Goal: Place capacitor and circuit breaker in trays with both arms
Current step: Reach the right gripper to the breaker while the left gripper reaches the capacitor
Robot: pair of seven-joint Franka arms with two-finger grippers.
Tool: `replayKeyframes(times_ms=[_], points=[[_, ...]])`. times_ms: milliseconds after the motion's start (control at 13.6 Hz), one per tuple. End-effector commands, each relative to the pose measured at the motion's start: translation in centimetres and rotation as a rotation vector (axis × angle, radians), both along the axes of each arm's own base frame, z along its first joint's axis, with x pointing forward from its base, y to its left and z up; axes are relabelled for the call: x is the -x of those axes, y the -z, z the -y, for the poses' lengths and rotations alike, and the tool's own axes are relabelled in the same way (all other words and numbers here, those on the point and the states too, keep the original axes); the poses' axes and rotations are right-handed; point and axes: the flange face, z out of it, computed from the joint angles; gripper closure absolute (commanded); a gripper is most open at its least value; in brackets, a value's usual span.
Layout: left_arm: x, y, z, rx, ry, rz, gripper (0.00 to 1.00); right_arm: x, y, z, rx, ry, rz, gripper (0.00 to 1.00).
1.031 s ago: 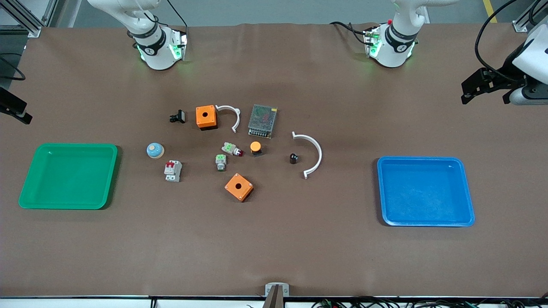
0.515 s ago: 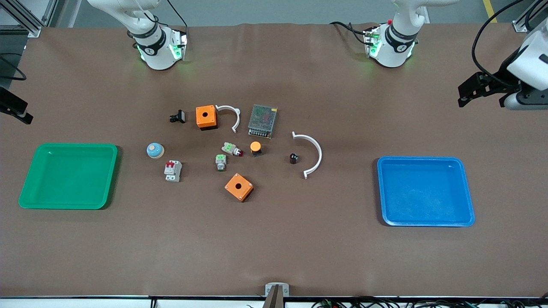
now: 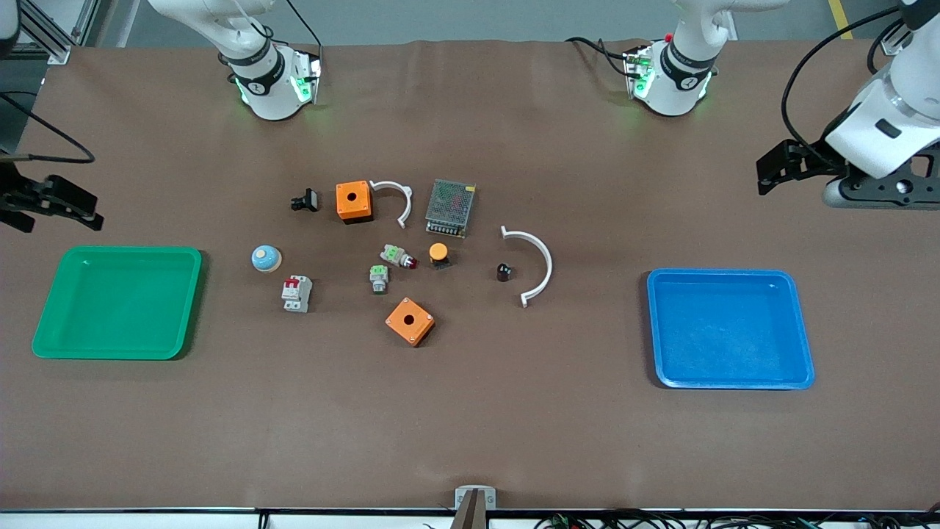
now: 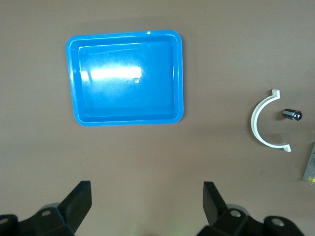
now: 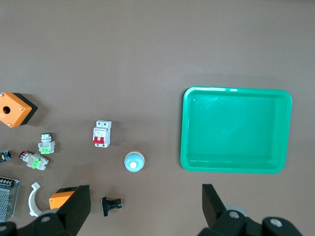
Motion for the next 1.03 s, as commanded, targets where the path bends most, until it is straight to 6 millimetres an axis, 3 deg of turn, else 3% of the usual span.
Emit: replayKeyframes(times_ms=[0,368,663,810,957], points=[[-1.1,1.1,2.7,0.004,-0.01,-0.013,0.0,-0.4,0.1,-0.3,0.0,0.009,-0.008,0.0],[-2.1,3.4,6.0,0.004,-0.108,-0.03,0.0,-2.0,3.7,-2.5,0.005,-0.031,-0.072,0.0],[-2.5,6.2,11.6,0.032,-0.185,-0.019,0.0,-4.1,9.5,-6.0,0.017,-0.078,-0.161,0.0],[-3.2,9.3,14.4,0.027,-0.222,-0.031,0.0,-5.0,13.2,-7.3,0.037,-0.102,-0.218,0.0],[-3.2,12.4,18.4,0.025,-0.269,-0.035,0.0,-5.2,13.7,-6.8,0.033,-0.108,-0.227,0.0]])
